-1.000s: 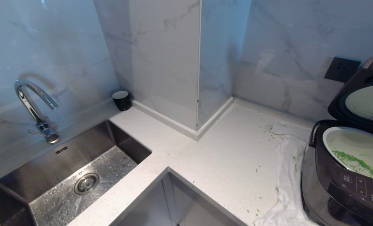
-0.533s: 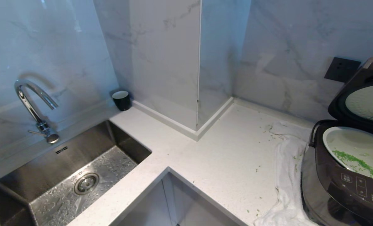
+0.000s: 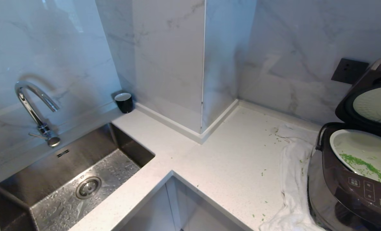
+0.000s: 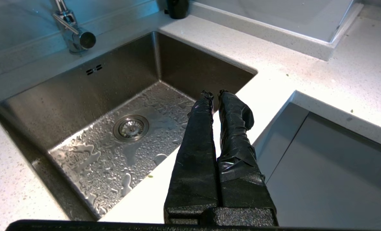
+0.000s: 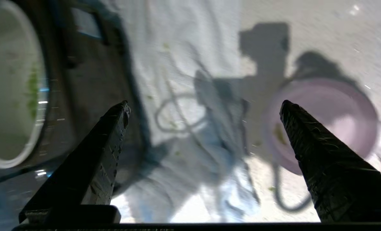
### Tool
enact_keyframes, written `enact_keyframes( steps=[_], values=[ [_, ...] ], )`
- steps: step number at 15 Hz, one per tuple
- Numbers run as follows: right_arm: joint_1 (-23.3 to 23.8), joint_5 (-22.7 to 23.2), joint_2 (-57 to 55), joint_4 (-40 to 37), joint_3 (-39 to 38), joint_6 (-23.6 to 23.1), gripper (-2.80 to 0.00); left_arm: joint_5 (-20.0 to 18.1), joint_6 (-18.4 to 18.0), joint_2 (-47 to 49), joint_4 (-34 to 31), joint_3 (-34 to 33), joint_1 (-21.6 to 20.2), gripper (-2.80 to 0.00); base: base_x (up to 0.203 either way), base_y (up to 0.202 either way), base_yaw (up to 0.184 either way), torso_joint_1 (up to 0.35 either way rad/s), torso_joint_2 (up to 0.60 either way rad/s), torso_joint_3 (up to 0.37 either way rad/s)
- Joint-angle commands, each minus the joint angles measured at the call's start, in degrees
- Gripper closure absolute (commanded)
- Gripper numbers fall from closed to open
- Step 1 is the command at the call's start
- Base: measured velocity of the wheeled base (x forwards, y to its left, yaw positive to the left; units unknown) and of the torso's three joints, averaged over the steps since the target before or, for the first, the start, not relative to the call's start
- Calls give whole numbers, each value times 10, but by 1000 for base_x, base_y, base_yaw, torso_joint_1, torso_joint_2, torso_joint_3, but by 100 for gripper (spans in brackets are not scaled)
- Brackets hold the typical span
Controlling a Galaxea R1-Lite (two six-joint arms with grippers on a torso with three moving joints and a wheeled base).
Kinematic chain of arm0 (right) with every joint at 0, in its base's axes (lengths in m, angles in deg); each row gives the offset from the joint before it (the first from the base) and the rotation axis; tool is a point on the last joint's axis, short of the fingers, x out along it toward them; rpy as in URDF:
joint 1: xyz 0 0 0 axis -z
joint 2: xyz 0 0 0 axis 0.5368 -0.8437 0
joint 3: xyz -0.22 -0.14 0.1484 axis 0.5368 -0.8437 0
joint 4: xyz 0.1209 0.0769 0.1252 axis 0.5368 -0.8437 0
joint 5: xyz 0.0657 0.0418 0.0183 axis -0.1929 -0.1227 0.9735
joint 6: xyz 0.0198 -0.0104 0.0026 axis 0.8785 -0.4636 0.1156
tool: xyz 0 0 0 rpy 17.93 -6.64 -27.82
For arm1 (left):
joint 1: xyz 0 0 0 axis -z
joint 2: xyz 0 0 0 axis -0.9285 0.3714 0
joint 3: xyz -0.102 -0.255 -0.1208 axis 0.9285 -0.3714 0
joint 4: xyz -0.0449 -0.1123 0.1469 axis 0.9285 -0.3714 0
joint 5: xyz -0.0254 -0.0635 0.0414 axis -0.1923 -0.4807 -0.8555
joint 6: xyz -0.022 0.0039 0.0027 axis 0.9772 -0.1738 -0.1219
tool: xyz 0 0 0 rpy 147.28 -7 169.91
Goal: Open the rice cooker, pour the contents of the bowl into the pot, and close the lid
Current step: Pour the water from the bowl into the rice cooker
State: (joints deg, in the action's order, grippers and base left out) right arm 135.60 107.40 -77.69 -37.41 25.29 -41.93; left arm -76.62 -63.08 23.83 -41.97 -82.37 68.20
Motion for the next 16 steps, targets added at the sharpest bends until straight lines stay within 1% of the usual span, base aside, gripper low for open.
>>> enact_keyframes(
  steps=[1,3,4,7,9,11,13,16],
  values=[
    [-26,18,53,-12,-1,1,-280,0,1,0,0,-3,0,0,0,0,0,0,0,0],
    [-62,32,90,-47,-3,4,-280,0,-1,0,-1,-3,-1,0,0,0,0,0,0,0],
    [-78,35,107,-68,-6,4,0,0,0,0,-1,-3,0,0,0,0,0,0,0,0],
    [-112,36,150,-129,-20,8,0,0,-1,0,-1,-3,-1,0,0,0,0,0,0,0],
    [-130,35,185,-134,-50,8,0,0,0,0,-1,-3,0,0,0,0,0,0,0,0],
    [-158,36,222,-135,-79,14,0,0,-1,0,-1,-3,0,0,0,0,0,0,0,0],
    [-197,37,257,-136,-95,25,0,0,0,0,0,-3,0,0,0,0,0,0,0,0],
    [-268,40,285,-137,-102,30,0,0,0,0,0,-3,0,0,0,0,0,0,0,0]
  ],
)
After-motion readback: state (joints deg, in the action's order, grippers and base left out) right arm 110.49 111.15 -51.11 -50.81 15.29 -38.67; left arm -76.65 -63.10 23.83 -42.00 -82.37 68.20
